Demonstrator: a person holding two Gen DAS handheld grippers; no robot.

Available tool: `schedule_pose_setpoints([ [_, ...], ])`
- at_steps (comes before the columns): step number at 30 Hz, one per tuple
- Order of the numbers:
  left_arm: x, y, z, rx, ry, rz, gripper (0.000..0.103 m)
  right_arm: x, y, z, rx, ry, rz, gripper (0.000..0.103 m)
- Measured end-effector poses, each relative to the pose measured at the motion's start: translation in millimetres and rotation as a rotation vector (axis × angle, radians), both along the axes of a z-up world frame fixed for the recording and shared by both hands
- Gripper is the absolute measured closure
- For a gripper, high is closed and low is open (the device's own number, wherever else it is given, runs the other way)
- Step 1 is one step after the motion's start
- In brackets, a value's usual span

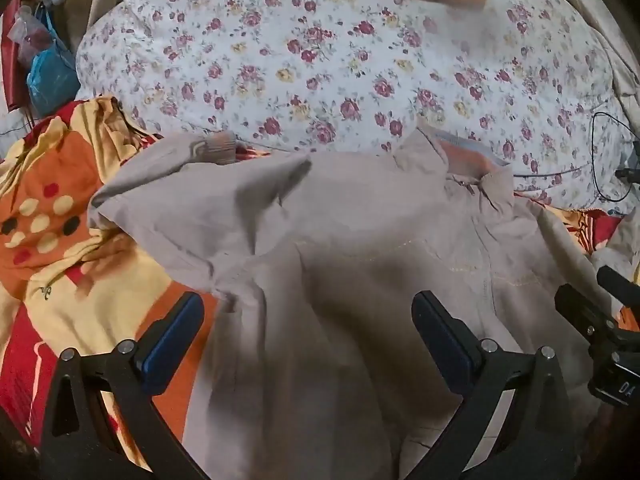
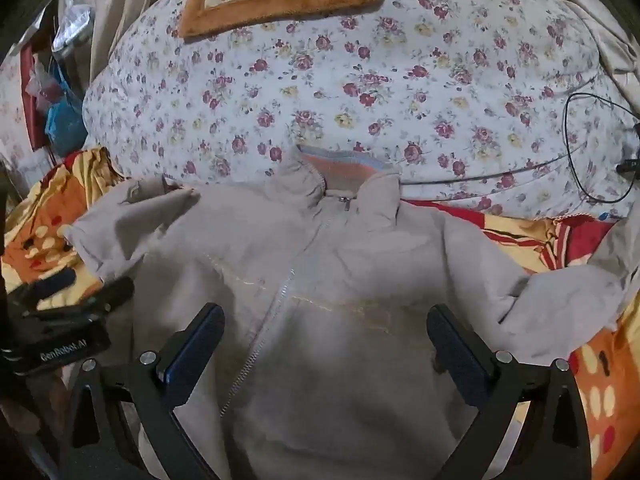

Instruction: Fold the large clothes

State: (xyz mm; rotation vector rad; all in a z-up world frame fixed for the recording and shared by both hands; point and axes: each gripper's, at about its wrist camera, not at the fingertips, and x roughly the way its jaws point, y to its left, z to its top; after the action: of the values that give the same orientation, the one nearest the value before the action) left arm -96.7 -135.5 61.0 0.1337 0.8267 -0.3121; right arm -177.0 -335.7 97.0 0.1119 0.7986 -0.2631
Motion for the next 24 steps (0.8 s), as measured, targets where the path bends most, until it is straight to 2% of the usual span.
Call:
schedule_pose_setpoints([
  [6,-1,-2,-4,0.033,-0.015,0.002,0.000,4,2,-15,-0.009,0.040,-0.007,0.002],
  [12,2,3,-10,0.027,0.016,0.016,0.000,-1,2,-8,0.032,0.019,0.001,0.002],
  [18,0,2,-9,0.039,0.005,0.006,0.000,1,3,-12,0.031,0.055,-0.009,0.002],
  [24,1,2,-11,0.042,0.011,0.002,0.000,2,1,-17,0.077,0.075,-0.016,0.002],
])
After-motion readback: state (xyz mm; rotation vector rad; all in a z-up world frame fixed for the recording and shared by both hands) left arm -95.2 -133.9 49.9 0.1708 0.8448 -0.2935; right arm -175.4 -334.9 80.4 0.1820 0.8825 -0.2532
